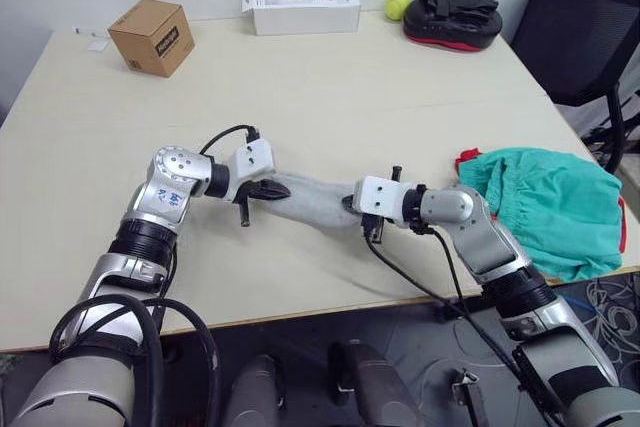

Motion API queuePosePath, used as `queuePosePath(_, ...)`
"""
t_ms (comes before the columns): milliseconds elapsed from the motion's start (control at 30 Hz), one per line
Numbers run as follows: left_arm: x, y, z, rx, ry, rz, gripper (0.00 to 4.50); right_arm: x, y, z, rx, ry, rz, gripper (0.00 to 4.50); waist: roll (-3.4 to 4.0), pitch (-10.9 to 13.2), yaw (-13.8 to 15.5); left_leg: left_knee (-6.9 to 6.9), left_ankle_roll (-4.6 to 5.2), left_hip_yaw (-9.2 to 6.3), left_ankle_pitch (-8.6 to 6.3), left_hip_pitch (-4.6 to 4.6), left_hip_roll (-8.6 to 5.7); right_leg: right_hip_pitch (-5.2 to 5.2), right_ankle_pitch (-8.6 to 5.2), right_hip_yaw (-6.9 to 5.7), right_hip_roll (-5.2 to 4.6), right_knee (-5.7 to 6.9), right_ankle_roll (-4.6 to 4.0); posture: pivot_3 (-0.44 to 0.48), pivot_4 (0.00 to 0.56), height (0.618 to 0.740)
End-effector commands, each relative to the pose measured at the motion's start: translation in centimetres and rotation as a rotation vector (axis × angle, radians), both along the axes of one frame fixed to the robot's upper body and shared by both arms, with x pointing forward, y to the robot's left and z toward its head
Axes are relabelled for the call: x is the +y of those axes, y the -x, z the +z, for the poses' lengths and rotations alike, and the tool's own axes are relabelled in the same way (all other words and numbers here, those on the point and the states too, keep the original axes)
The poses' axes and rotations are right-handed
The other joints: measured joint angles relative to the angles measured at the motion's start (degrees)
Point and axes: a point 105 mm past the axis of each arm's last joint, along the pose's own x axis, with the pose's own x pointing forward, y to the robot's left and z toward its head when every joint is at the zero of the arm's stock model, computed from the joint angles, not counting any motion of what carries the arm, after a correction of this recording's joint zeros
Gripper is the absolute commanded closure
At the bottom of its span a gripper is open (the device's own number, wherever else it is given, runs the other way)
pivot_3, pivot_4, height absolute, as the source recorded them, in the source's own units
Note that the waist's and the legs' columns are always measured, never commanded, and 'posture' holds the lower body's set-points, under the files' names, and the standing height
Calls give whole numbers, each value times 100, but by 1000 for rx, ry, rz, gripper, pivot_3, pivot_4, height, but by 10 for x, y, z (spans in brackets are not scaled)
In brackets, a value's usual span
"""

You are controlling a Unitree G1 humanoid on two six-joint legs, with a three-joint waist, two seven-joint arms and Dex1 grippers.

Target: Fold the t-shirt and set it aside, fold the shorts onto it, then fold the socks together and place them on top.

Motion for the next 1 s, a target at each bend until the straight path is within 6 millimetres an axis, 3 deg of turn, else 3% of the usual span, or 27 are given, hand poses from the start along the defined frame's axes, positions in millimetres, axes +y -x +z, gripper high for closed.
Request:
queuePosePath(33,13,-3,34,-71,85,90,4479,11,6,25,-37,-75,32,4500,0,0,-33,-3,0,0,-1,2,0,0,0,0,1,0,0,0,150,740)
queuePosePath(133,30,-1,50,-19,224,228,4479,25,3,26,-23,-99,45,4500,0,0,-75,-7,-8,0,-2,6,9,-1,-1,0,10,3,-1,0,150,740)
queuePosePath(233,54,13,53,50,331,384,3866,42,-2,24,-11,-115,63,4500,1,0,-162,-8,-19,-2,-1,7,14,-3,-4,-2,13,8,-5,0,150,740)
queuePosePath(433,79,48,27,286,469,654,1966,52,-11,2,47,-69,80,4500,-1,1,-152,-4,-28,-6,0,3,10,-3,-9,-2,5,5,-2,0,150,740)
queuePosePath(633,76,57,3,490,623,833,37,45,-16,-25,97,11,69,4500,-6,-2,-36,2,-10,-10,-6,4,-4,6,-5,2,-3,1,8,0,150,740)
queuePosePath(767,58,54,-12,592,689,842,37,44,-20,-30,108,8,47,4500,-8,-3,-26,-1,-8,-15,-5,10,-3,9,-4,0,-1,3,8,0,150,740)
queuePosePath(1000,39,26,-26,671,761,879,37,43,-19,-31,113,0,43,4500,-9,-5,-22,-5,-14,-18,-3,28,-4,25,-3,-2,-1,4,8,0,150,740)
